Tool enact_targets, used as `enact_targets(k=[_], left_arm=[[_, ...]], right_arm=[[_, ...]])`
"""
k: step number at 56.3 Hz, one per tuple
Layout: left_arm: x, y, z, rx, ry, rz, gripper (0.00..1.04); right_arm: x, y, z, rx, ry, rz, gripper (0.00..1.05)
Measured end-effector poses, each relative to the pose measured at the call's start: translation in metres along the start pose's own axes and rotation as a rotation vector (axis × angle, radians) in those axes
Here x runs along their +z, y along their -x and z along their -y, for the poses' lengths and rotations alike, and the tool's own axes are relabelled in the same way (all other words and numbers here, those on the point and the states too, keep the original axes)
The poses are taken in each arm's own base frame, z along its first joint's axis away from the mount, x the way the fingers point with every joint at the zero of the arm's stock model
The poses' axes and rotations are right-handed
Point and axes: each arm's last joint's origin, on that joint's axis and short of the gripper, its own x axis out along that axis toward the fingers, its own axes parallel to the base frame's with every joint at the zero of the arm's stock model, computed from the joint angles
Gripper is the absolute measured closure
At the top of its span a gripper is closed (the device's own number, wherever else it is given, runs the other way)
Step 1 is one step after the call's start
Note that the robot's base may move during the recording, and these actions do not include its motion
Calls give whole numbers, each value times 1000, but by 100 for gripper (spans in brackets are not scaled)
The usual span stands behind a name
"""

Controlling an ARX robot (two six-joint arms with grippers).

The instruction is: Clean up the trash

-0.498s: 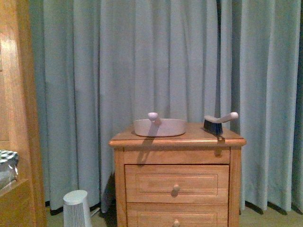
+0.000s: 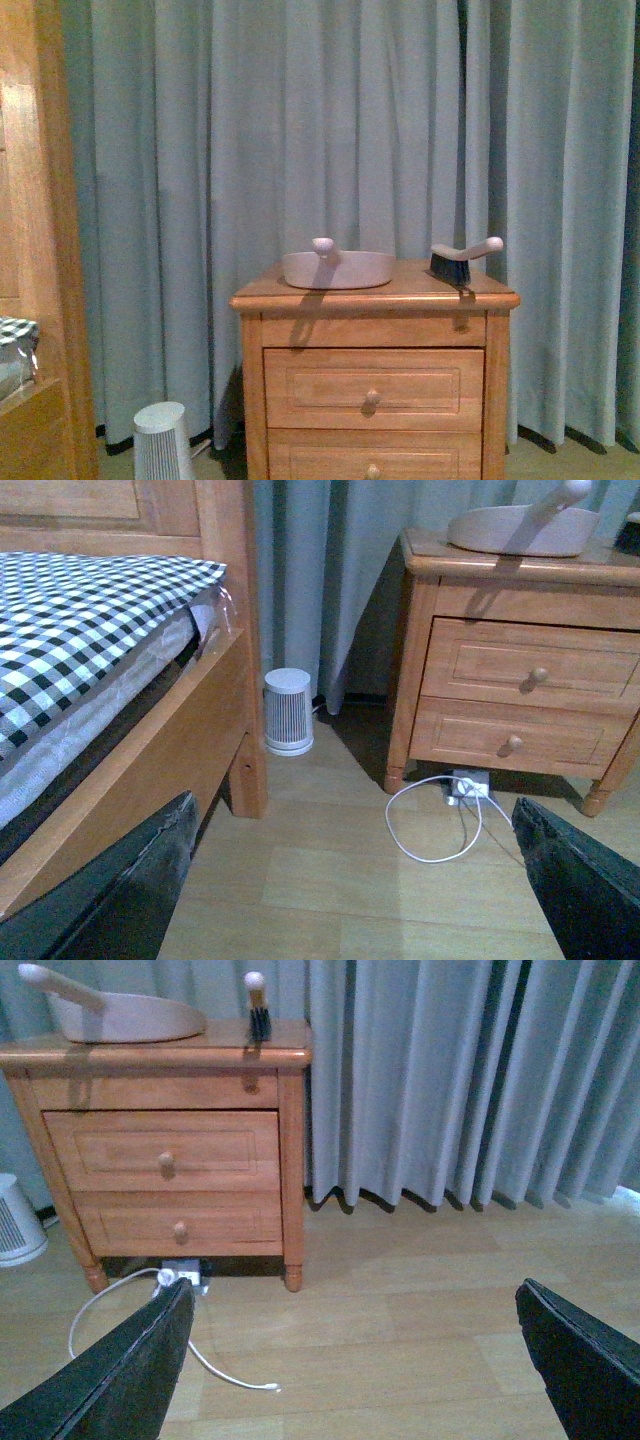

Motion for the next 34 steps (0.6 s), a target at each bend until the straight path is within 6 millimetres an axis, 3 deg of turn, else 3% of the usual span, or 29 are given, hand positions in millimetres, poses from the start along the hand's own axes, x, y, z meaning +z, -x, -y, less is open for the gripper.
enact_targets(k=[34], left_arm=[[0,0,0,0,0,0,8]], right_arm=[[0,0,0,0,0,0,7]])
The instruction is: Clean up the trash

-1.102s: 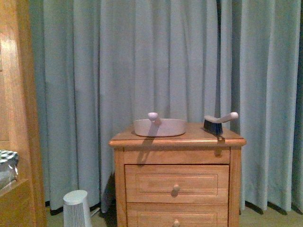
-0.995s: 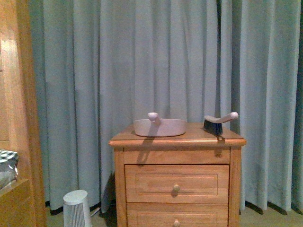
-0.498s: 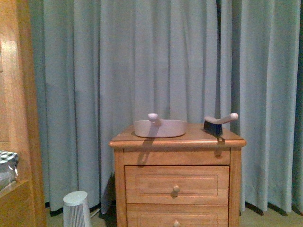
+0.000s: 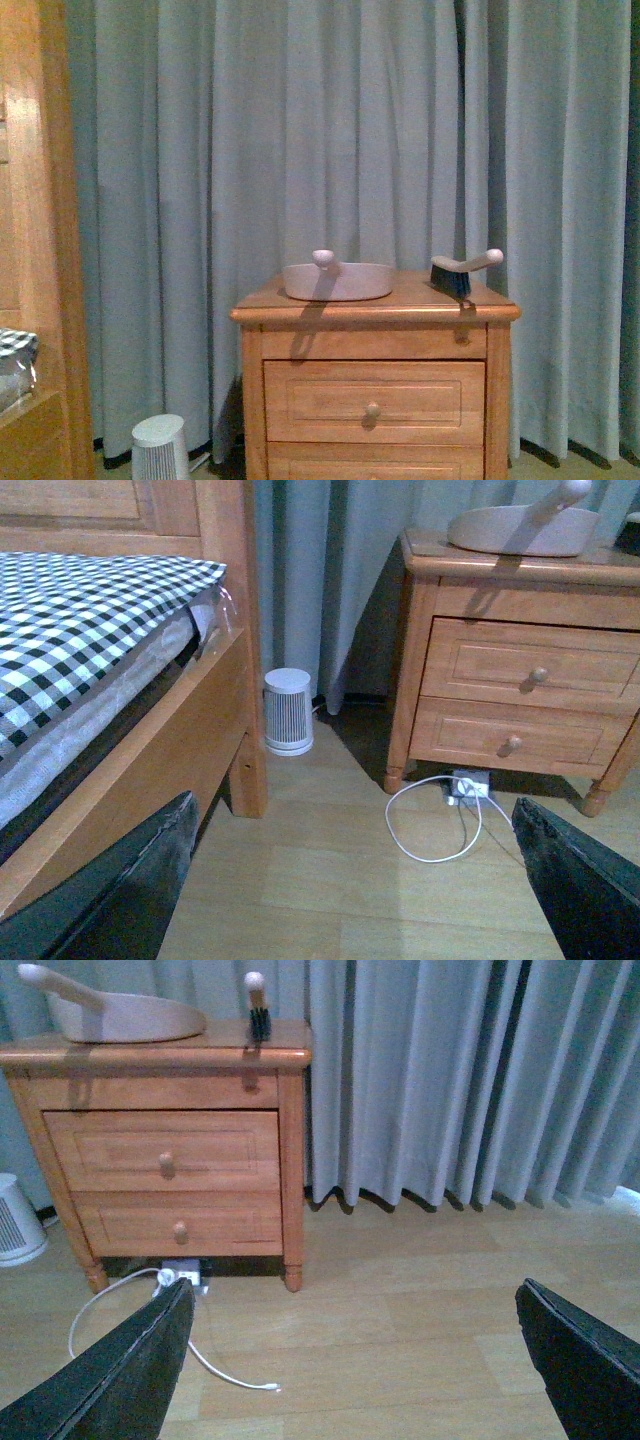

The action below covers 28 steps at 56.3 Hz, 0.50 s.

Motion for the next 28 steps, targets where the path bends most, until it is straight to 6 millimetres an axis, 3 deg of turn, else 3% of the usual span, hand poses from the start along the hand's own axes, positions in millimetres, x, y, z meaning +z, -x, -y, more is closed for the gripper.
enact_targets(k=[28], left_arm=[[0,0,0,0,0,0,8]], right_arm=[[0,0,0,0,0,0,7]])
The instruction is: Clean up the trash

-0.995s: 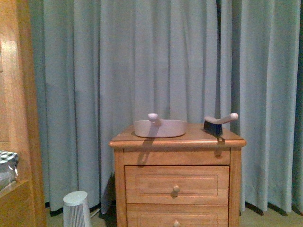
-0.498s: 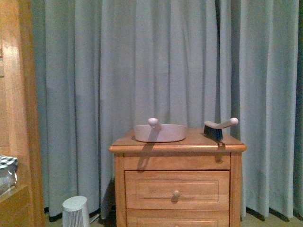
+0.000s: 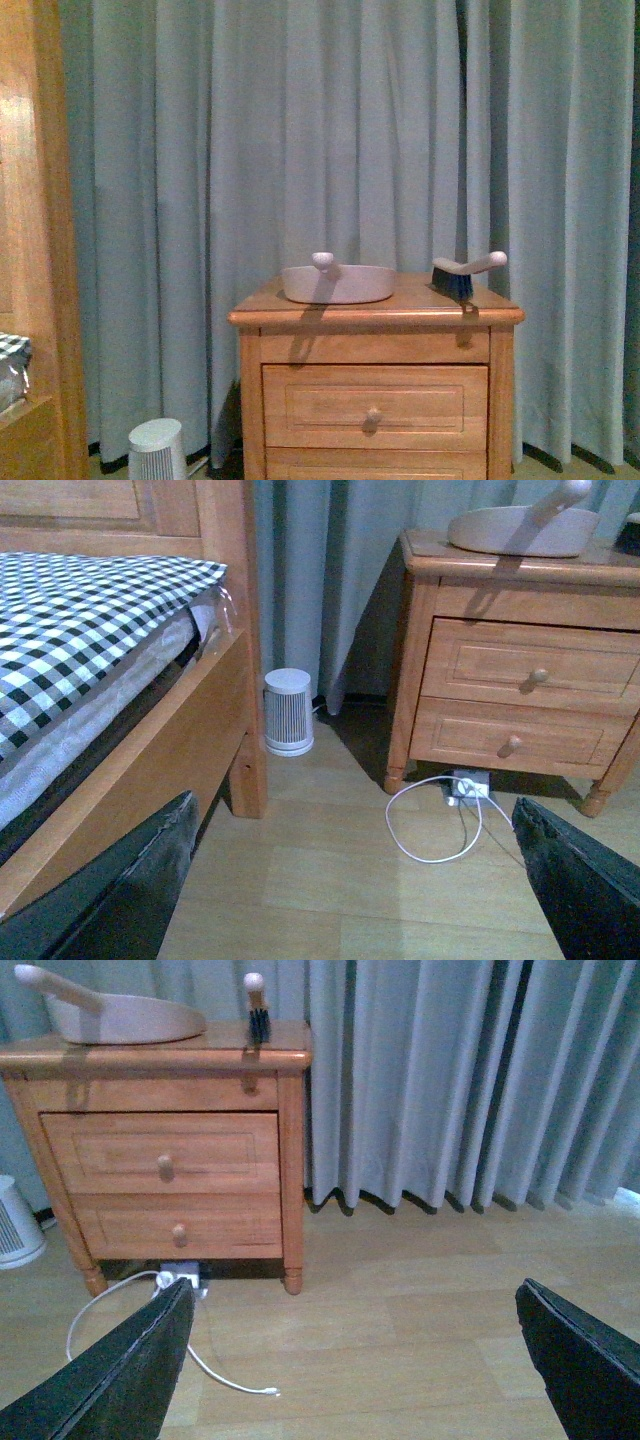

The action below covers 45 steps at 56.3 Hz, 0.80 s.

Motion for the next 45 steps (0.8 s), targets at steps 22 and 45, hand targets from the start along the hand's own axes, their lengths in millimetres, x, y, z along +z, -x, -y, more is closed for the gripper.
enact_targets(k=[22,45], left_arm=[[0,0,0,0,0,0,8],[0,0,0,0,0,0,8]], right_arm=[[0,0,0,0,0,0,7],[0,0,0,1,0,0,7]])
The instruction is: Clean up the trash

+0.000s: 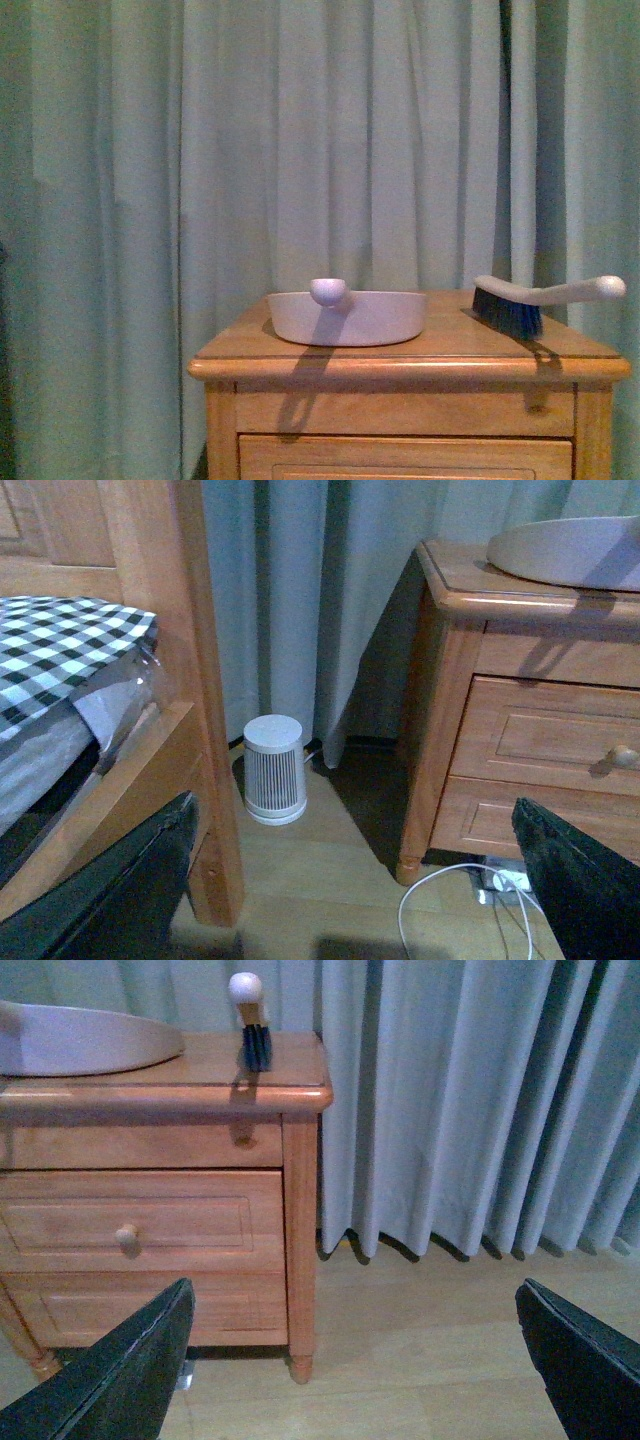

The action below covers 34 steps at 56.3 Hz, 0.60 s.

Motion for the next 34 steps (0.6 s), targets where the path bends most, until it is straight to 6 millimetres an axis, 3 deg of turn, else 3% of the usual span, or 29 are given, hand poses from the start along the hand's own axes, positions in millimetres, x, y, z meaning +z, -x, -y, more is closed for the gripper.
enact_targets(k=[34], left_arm=[[0,0,0,0,0,0,8]], right_arm=[[0,0,0,-1,0,0,7]])
